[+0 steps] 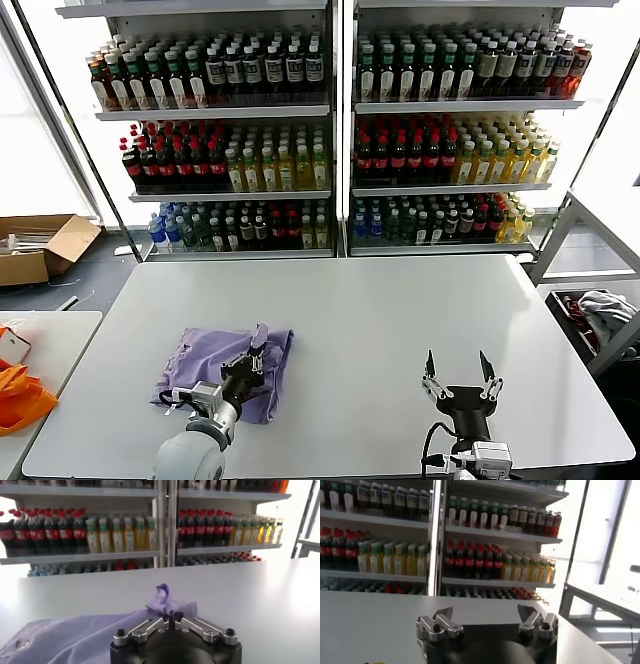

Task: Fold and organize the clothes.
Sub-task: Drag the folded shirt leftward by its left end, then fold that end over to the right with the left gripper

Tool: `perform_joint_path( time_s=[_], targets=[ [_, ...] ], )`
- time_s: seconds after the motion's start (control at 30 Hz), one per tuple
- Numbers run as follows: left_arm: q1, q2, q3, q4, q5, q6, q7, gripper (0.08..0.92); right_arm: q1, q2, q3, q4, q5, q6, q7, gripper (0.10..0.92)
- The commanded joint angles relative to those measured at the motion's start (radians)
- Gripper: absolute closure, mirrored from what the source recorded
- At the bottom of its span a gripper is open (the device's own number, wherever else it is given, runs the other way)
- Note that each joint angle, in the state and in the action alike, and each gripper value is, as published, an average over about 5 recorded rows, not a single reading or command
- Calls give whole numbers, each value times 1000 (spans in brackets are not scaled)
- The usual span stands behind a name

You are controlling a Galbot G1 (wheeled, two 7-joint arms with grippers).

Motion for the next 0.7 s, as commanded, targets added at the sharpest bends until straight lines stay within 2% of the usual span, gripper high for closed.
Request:
perform_joint_path(
  time_s=[0.03, 0.13, 0.33, 0.5, 0.6, 0.7],
  targets=[
    [24, -28, 42, 6, -21, -38, -1, 739, -9, 6, 0, -15, -11, 5, 6, 203],
    [63, -39, 64, -58, -140, -25, -19, 652, -6, 3, 1, -17, -7, 6, 9, 203],
    [155, -47, 103, -282, -487, 72, -73, 479, 9, -9, -2, -32, 7, 9, 21, 203],
    [152, -39, 33, -473, -708, 116, -157, 340, 24, -20, -11, -53, 15, 10, 31, 203],
    [123, -5, -76, -493, -714, 116, -165, 263, 33, -25, -23, -62, 18, 10, 33, 203],
    [87, 59, -212, -389, -573, 82, -145, 201, 40, -30, -39, -62, 19, 9, 32, 203]
  ],
)
